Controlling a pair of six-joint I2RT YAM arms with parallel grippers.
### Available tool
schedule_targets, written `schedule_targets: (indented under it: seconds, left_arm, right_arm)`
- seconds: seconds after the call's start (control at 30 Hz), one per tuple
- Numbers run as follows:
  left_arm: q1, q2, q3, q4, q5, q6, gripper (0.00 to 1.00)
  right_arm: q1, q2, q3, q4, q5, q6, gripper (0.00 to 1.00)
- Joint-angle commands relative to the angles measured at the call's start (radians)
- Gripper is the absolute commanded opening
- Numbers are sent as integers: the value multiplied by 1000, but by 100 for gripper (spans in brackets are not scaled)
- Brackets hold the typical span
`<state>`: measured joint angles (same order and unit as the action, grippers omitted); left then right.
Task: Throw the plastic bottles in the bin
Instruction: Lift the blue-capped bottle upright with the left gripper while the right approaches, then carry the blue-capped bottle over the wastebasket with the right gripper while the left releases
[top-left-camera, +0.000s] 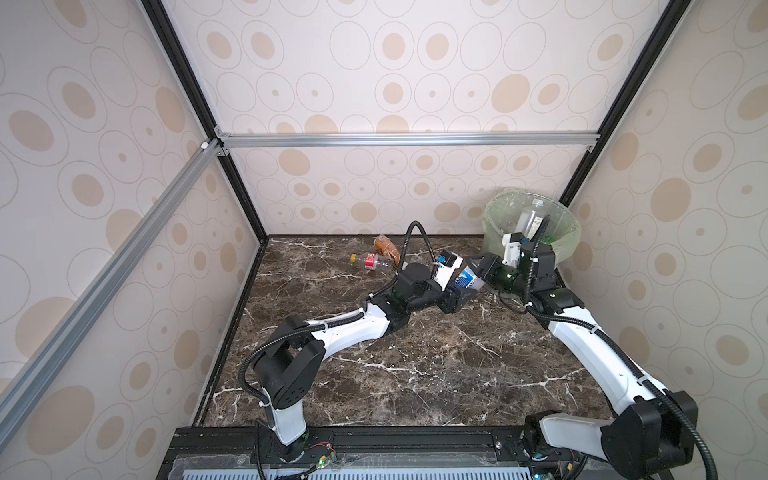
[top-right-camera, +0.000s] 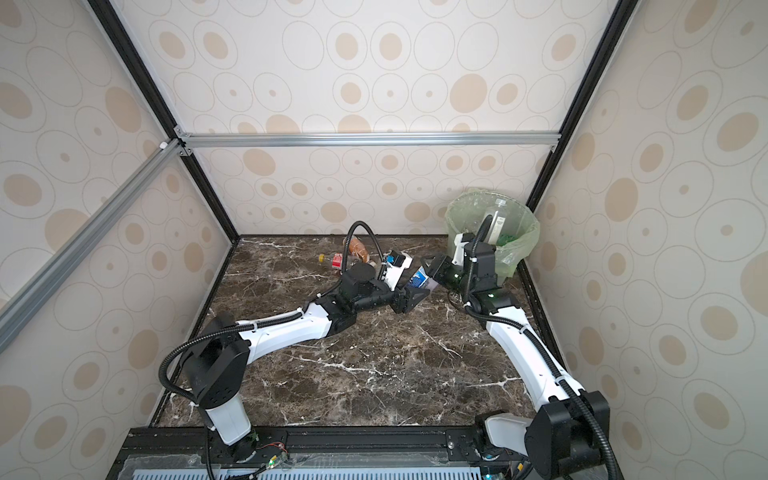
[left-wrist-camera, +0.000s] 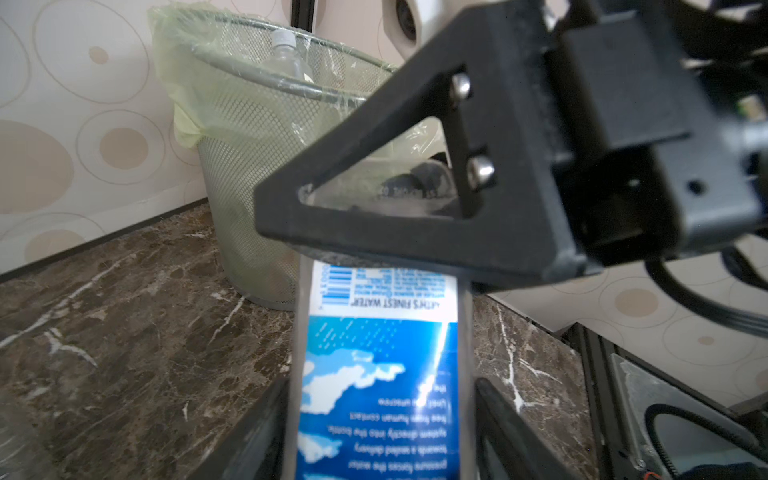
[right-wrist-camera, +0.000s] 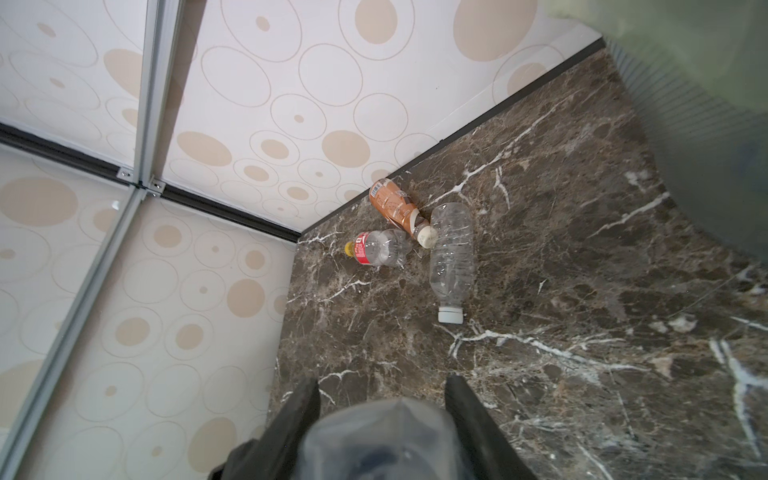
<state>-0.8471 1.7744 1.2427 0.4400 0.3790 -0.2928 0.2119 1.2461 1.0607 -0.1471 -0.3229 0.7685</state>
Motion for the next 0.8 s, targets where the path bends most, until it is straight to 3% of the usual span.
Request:
schedule_targets:
  seconds: [0.0, 0.2, 0.47, 0.67, 0.77]
  left_arm:
    - [-7, -42, -4, 37, -3, 7, 79]
    - [-7, -93, -29, 28, -36, 34, 99]
    - [-6, -137, 21, 5, -62, 88, 99]
    - [-7, -134, 113, -9, -55, 126, 99]
    - [-6, -117, 170, -21, -49, 149, 99]
  right_arm:
    - [6, -12, 54, -46, 68, -40, 42]
    - [4, -4, 227, -231, 265, -239, 41]
    - [4, 83, 622, -377, 578, -525, 41]
    - [4, 174, 886, -340, 818, -758, 41]
    - [4, 198, 970, -274, 879, -844, 41]
